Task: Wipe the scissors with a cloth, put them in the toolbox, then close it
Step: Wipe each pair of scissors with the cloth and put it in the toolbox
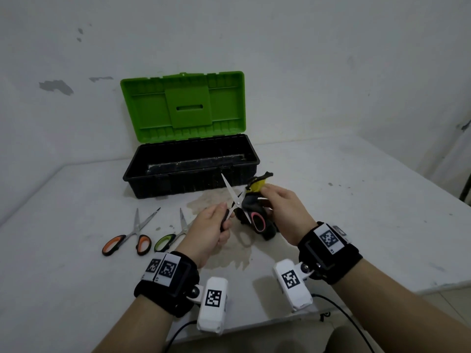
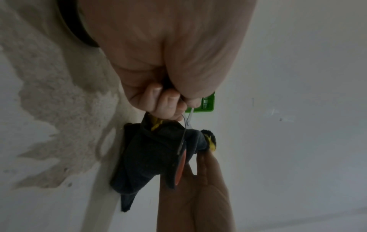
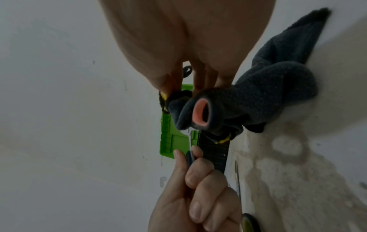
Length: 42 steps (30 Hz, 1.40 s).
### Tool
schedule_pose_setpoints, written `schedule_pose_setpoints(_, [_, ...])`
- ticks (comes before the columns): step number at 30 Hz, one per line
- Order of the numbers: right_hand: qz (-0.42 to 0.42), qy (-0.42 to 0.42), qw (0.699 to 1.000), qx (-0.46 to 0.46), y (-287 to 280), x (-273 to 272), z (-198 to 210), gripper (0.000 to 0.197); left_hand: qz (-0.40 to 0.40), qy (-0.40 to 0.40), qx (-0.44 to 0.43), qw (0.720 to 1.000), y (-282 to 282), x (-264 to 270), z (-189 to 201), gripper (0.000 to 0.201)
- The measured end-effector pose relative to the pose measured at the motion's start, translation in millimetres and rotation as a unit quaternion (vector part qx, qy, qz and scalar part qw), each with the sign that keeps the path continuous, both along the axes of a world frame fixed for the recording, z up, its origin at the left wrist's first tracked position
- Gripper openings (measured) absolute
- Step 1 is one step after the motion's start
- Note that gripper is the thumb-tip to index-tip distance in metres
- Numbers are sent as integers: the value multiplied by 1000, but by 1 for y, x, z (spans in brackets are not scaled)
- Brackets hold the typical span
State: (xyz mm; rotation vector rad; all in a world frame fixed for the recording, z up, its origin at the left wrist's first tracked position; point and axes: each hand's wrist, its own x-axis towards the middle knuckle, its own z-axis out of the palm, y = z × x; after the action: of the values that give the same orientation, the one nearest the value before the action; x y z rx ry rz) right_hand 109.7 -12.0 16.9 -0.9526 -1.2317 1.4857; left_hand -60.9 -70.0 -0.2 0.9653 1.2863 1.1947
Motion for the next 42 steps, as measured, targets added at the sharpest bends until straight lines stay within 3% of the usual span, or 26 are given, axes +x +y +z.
schedule_pose_setpoints(3, [-28,-22,999,27,0,-2,-4,8,-13,23,19,999,-1,2,0,34])
schedule_pose_setpoints(7, [-36,1,999,-20,2,-4,-5,39,-13,59,52,997,-3,3,0,31])
schedule_pose_setpoints(10, [27,-22,999,-32,-3,-5,0,32,-13,70,69,995,-3,4,1,31])
schedule_pose_setpoints(15, [53,-31,996,-60,-6,-5,8,24,-22,72,77,994,-2,6,3,30])
schedule_pose_setpoints(23, [19,-7,994,-103,-5,-6,15,26,-38,78,70,994,-4,7,6,35])
schedule_pose_setpoints(31, [-32,55,992,-109,0,1,24,7,-73,101,77,989,-3,2,12,34])
schedule_pose_setpoints(36, [-79,107,987,-90,11,9,27,16,-68,77,72,992,-6,2,13,36])
schedule_pose_setpoints(38, [-62,109,988,-94,6,7,23,18,-53,50,65,995,-7,2,12,34])
schedule_pose_setpoints(42, [13,31,996,-79,-10,-1,8,18,-44,49,66,996,-5,2,11,32])
